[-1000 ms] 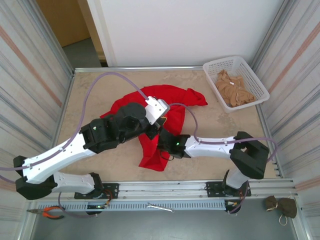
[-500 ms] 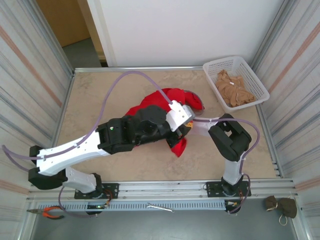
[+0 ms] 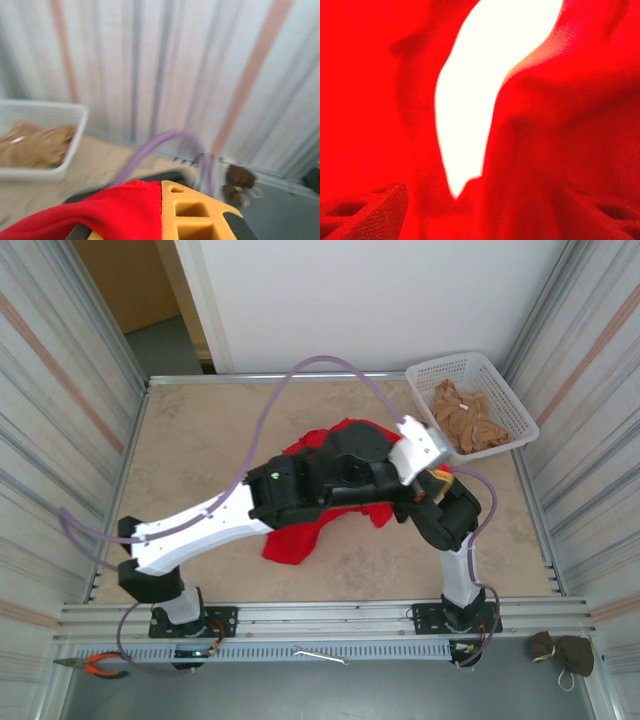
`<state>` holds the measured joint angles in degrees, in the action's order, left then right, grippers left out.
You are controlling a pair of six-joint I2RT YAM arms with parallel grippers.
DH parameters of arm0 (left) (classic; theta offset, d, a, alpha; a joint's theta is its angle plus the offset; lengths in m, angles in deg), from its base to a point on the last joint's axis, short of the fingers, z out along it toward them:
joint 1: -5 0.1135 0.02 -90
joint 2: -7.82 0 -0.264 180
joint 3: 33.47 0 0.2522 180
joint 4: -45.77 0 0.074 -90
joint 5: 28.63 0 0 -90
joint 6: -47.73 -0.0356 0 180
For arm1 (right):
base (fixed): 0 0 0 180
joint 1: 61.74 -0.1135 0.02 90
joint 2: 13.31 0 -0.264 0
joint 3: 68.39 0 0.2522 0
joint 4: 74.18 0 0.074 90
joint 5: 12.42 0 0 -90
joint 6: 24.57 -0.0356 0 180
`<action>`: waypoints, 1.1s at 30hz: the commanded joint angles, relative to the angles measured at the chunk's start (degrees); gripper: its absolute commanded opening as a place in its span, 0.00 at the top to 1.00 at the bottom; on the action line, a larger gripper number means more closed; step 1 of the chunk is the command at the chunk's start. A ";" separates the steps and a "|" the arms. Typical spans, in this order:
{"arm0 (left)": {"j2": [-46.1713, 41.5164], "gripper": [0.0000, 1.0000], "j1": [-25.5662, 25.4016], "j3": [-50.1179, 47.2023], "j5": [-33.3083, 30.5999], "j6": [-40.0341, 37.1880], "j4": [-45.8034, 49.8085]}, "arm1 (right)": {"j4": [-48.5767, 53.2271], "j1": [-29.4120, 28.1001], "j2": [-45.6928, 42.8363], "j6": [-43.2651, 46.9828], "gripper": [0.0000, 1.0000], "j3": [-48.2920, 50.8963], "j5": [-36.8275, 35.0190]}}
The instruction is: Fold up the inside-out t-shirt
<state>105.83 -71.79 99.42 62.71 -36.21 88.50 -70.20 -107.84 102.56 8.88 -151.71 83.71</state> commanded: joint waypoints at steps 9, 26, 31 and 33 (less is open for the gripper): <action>-4.46 1.00 0.31 -7.27 6.57 1.47 -10.09 | 23.46 -4.30 2.36 -3.81 0.00 -6.10 -12.40; -11.49 1.00 2.92 -19.83 2.97 4.34 -15.74 | 36.78 -3.56 8.95 -11.12 0.96 -9.98 -12.22; -14.13 1.00 5.21 -23.86 2.52 6.44 -17.79 | 27.18 -1.14 5.41 -4.56 1.00 -5.96 -6.28; -15.90 1.00 7.30 -26.52 2.88 8.38 -18.96 | 22.78 -0.17 2.63 -1.73 1.00 -4.39 -3.72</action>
<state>93.40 -66.74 75.47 65.86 -30.90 72.83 -44.87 -109.11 104.92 2.19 -160.14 73.83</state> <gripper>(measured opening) 0.054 0.053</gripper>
